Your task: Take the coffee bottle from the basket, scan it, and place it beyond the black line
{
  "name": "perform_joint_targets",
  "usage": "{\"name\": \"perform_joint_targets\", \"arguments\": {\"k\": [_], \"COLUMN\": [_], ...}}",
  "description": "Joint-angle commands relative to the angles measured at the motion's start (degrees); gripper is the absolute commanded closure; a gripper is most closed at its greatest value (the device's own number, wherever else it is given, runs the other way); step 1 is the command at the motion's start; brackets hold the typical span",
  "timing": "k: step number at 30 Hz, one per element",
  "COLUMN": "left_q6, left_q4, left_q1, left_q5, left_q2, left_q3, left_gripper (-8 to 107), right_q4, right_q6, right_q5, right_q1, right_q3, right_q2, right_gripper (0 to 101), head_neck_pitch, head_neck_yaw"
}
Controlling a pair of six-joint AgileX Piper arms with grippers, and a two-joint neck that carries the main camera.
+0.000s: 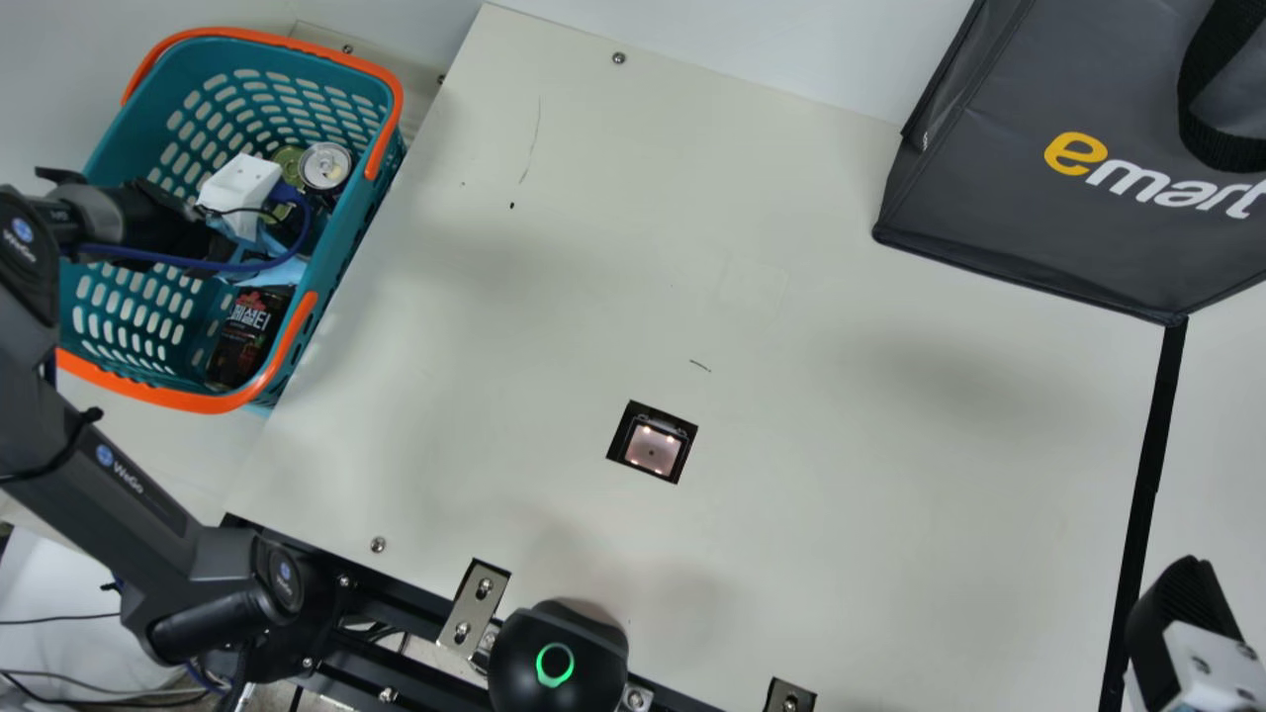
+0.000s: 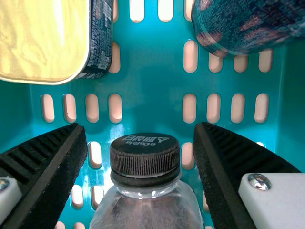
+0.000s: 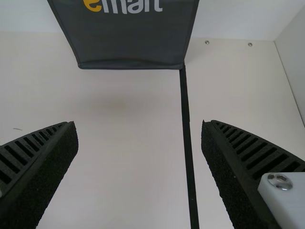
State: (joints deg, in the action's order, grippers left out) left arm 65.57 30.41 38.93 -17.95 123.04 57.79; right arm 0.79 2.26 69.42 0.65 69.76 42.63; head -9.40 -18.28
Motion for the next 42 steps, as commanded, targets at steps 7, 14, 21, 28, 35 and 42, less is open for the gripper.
{"name": "perform_joint_targets", "arguments": {"k": [7, 14, 21, 28, 35, 42], "left_q6": [1.7, 3.2, 5.1, 6.3, 7.4, 8.4], "left_q4": [2.0, 3.9, 6.6, 8.5, 9.6, 10.1], "left_q1": [-0.1, -0.2, -0.1, 0.6, 1.8, 3.4], "left_q5": [0.4, -0.2, -1.5, -3.3, -5.7, -8.2], "left_q2": [0.7, -0.1, -2.9, -7.0, -12.0, -16.8], "left_q3": [0.3, 0.3, 0.2, -0.6, -2.0, -3.4], "left_gripper": [62, 89, 89, 89, 89, 89], "right_q4": [0.0, 0.0, 0.0, 0.0, 0.0, 0.0], "right_q6": [0.0, 0.0, 0.0, 0.0, 0.0, 0.0], "right_q5": [0.0, 0.0, 0.0, 0.0, 0.0, 0.0], "right_q1": [0.0, 0.0, 0.0, 0.0, 0.0, 0.0], "right_q3": [0.0, 0.0, 0.0, 0.0, 0.0, 0.0], "right_q2": [0.0, 0.0, 0.0, 0.0, 0.0, 0.0], "right_gripper": [10, 10, 10, 10, 10, 10], "head_neck_pitch": [1.5, 1.5, 1.5, 1.5, 1.5, 1.5], "head_neck_yaw": [-0.1, -0.1, -0.1, -0.1, -0.1, -0.1]}}
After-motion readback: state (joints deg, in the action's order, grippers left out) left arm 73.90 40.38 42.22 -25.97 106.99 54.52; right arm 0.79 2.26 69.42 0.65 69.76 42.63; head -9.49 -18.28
